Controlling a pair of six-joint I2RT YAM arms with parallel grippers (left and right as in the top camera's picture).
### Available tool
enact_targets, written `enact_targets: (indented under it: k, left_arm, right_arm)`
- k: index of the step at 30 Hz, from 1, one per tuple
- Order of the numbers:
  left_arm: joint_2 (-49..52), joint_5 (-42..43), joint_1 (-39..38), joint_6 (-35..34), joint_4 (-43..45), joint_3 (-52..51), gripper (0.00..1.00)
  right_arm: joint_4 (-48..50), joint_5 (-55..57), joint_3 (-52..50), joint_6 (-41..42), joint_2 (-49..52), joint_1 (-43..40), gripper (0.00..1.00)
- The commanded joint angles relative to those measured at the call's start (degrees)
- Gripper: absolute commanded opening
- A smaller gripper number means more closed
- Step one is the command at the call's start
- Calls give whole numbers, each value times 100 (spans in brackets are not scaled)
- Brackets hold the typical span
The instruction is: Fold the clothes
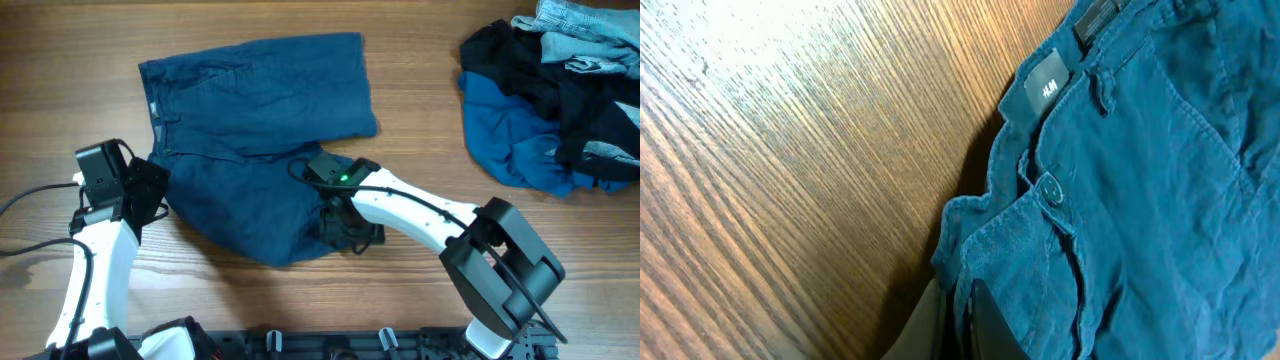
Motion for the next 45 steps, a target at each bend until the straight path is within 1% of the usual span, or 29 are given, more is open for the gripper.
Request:
enact_targets:
  k: [1,4,5,6,7,8,11,14,15,17,20,22,25,27,30,32,37,39,43,45]
  left_arm:
    - [22,-79,-11,120,0,55,4]
    - [22,-79,-11,120,-2,55,4]
    - [22,-79,-11,120,-2,55,4]
    - [22,-79,-11,120,-2,55,4]
    - [22,-76,-11,120,-2,55,4]
    - [22,-79,-11,118,-2,55,4]
    - [22,-76,-11,120,-2,55,4]
    - [22,-76,-9,120,-2,55,4]
    - [22,-76,-9,120,0,55,4]
    - [22,-76,-11,120,-2,55,4]
    - [22,-74,-11,138,-2,55,4]
    - [15,-72,-11,138,-4,55,4]
    - [-50,2,-11,140,-26,55,4]
    - [-197,142,-11,140,-74,55,4]
    - [-699,251,-11,166,-275,55,4]
    - [-1067,280,-15,361,-385,55,4]
    - [-2723,271,-15,437,-1182,55,4]
    - [-3185,271,-15,437,-1532,55,4]
    - [-3698,264,-15,437,-2192,55,4]
    - [-3681,225,-15,435,-2297,52,4]
  right_arm:
    - [503,173,-597,90,-24,28,75]
    - [1032,7,-1043,101,-24,28,75]
    - [1161,-57,-1156,105,-24,28,69]
    - [1176,-74,-1178,103,-24,28,61]
    - [1176,-83,-1172,103,-24,28,39]
    - [1163,-142,-1141,101,-26,28,5]
    - [844,-271,-901,122,-94,28,4]
    - [225,-291,-529,120,-459,-17,4]
    - [-81,-289,-315,90,-815,-122,4]
    - [-380,-297,-52,-44,-1512,-470,4]
    - [-407,-479,-11,-389,-2208,-990,4]
    - [-612,-579,-11,-610,-2636,-1401,4]
    - [-780,-623,-11,-850,-2968,-1591,4]
    - [-807,-643,-11,-844,-3101,-1591,4]
    - [-804,-693,-7,-820,-3261,-1591,4]
    - [-826,-706,-7,-817,-3344,-1591,4]
    - [-1134,-750,-7,-800,-3755,-1591,4]
    - [-1200,-776,-7,-802,-3943,-1591,4]
    - [-1121,-857,-7,-859,-4162,-1589,4]
    - [-772,-931,-9,-1193,-4085,-1589,4]
